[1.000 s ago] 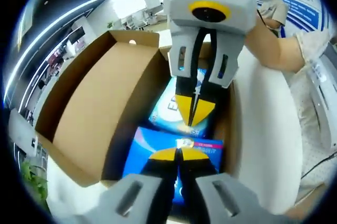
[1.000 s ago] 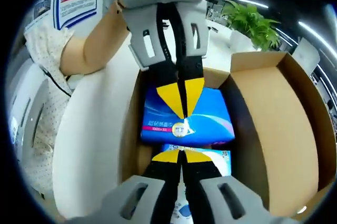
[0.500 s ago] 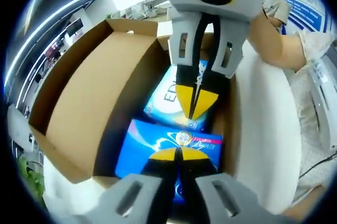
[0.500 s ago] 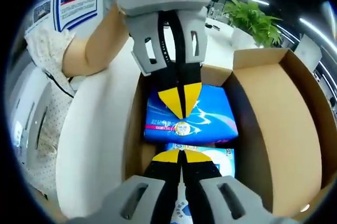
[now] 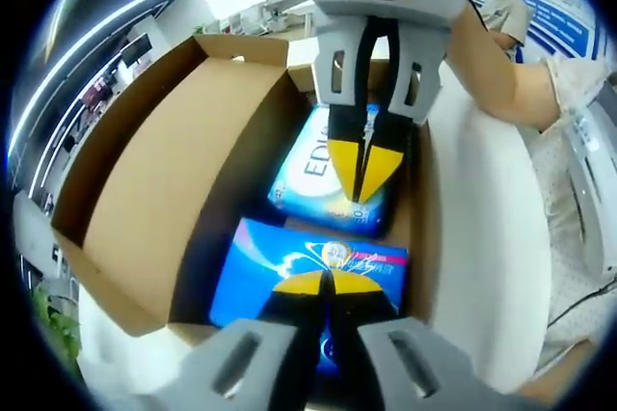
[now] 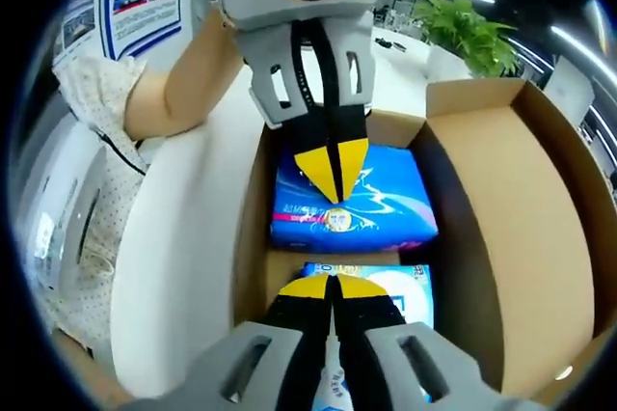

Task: Operate the shoe box by opening the lid, removing the specified soft item, and placing it in the target area until the item is outside and the box remains undamaged.

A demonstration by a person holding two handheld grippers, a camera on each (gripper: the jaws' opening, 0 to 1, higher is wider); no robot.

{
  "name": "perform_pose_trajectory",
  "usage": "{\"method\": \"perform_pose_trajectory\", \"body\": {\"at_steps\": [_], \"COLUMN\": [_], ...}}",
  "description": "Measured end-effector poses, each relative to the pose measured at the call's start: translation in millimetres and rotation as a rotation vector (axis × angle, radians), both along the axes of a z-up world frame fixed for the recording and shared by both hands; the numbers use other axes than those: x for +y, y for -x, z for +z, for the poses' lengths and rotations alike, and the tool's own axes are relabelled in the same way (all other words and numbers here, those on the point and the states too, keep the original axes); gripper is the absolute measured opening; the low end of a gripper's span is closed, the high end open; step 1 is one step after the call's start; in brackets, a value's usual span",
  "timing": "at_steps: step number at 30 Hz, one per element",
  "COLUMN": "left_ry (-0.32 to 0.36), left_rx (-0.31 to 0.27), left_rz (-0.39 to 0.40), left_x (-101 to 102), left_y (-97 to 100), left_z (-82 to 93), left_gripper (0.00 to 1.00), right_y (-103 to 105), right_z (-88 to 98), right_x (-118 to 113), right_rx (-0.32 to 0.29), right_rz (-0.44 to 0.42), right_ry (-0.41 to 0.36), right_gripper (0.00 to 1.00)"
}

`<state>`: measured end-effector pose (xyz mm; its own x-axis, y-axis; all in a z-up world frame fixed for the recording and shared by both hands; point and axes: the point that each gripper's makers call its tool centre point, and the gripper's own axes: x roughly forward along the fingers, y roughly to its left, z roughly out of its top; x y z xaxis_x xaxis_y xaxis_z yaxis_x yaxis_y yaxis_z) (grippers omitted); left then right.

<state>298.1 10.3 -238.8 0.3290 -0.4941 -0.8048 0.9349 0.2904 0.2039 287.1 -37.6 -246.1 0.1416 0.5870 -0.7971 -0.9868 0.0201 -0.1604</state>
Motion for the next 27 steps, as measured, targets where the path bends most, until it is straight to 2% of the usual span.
{"method": "perform_pose_trajectory", "body": {"at_steps": [7,27], "left_ry": [0.006,0.008], "left_rx": [0.005,0.005], "left_rz": [0.000,0.001], "left_x": [-0.5,-0.7], "left_y": [0.4,1.7], "left_z": [0.0,-1.0], "left_gripper": [0.00,0.00], "right_y": [2.6,-3.6], "right_z": [-0.6,1.8], "right_x": [-3.7,-16.2], "right_rx": [-0.002,0.025], "right_rz": [0.009,-0.045], "right_ry": [0.012,0.013], "right_gripper": [0.00,0.00]}}
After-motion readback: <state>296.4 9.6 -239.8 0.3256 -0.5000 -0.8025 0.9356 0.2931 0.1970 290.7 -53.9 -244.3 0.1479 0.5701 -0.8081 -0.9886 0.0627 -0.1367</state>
